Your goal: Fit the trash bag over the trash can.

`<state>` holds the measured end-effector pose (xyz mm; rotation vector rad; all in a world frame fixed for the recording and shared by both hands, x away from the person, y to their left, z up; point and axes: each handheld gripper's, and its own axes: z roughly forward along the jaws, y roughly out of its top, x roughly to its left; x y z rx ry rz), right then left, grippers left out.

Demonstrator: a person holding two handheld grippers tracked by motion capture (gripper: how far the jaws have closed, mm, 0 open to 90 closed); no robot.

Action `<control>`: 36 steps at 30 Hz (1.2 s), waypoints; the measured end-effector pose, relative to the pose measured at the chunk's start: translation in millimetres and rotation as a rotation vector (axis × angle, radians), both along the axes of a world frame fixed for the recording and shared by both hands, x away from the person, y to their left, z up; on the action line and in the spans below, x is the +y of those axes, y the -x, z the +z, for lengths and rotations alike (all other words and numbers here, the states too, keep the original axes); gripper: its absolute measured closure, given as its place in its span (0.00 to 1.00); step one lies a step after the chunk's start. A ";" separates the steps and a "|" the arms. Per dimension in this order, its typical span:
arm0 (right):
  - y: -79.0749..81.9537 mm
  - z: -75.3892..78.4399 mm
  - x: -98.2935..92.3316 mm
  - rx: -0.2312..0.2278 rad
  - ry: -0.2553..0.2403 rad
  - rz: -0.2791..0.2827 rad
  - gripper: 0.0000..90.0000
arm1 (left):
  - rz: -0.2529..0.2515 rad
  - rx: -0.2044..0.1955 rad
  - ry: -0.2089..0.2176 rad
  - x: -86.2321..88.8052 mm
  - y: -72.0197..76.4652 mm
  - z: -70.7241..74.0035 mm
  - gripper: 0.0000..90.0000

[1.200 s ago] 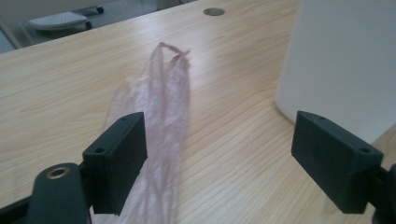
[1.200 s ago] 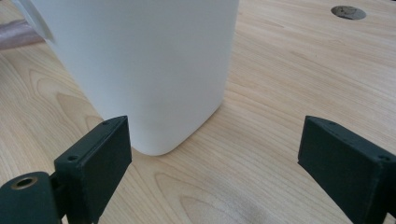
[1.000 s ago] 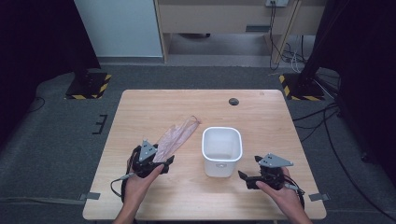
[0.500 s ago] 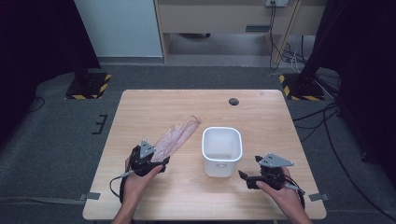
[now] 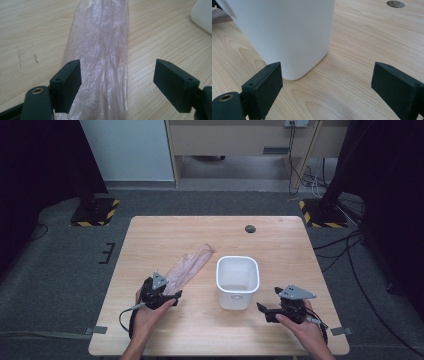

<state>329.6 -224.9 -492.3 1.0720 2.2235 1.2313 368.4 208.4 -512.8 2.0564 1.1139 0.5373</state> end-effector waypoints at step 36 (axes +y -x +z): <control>3.6 0.3 -4.9 0.008 -0.005 -0.017 0.12 | 0.016 0.054 -0.007 17.6 -5.3 -15.1 0.78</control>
